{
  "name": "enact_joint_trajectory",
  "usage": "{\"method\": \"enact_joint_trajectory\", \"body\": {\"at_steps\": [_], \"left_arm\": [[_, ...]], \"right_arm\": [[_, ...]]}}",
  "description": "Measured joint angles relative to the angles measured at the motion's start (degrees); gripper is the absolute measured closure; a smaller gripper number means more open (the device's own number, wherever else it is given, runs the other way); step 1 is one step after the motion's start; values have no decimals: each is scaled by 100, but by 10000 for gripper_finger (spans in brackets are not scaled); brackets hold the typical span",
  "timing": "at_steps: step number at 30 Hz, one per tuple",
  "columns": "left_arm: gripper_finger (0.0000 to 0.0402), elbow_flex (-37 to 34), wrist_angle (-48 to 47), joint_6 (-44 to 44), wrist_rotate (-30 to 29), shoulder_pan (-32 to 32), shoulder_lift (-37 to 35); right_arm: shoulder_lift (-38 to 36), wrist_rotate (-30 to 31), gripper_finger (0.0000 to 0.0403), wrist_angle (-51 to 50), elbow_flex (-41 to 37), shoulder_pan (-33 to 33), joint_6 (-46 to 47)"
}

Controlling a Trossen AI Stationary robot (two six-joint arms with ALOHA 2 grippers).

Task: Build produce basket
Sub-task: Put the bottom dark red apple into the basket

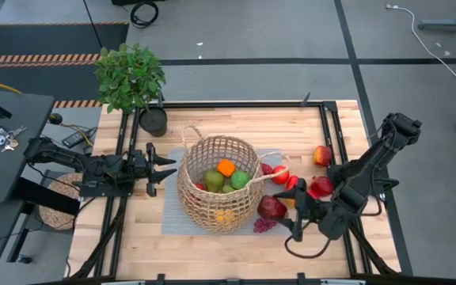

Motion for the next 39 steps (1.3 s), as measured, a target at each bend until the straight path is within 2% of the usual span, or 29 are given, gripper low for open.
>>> {"method": "enact_joint_trajectory", "body": {"at_steps": [10, 15, 20, 30, 34, 39], "left_arm": [[251, 0, 1, 0, 0, -1, -2], [254, -2, 2, 0, -1, -1, 0], [255, -1, 2, 0, -1, -1, -1], [256, -2, 2, 1, 0, 0, -1], [256, -2, 2, 0, -2, -1, 0], [251, -2, 2, 0, -2, -1, -1]], "right_arm": [[0, 211, 57, 2213, 0, -175, -1995], [0, -186, 57, 2827, 27, -480, -2506], [2, -673, 57, 2527, 364, -815, -2536], [2, -1207, 57, 871, 1429, -1736, -2426], [2, -1401, 57, 681, 1510, -2081, -2416], [2, -1977, 57, 575, 1512, -2517, -2207]]}}
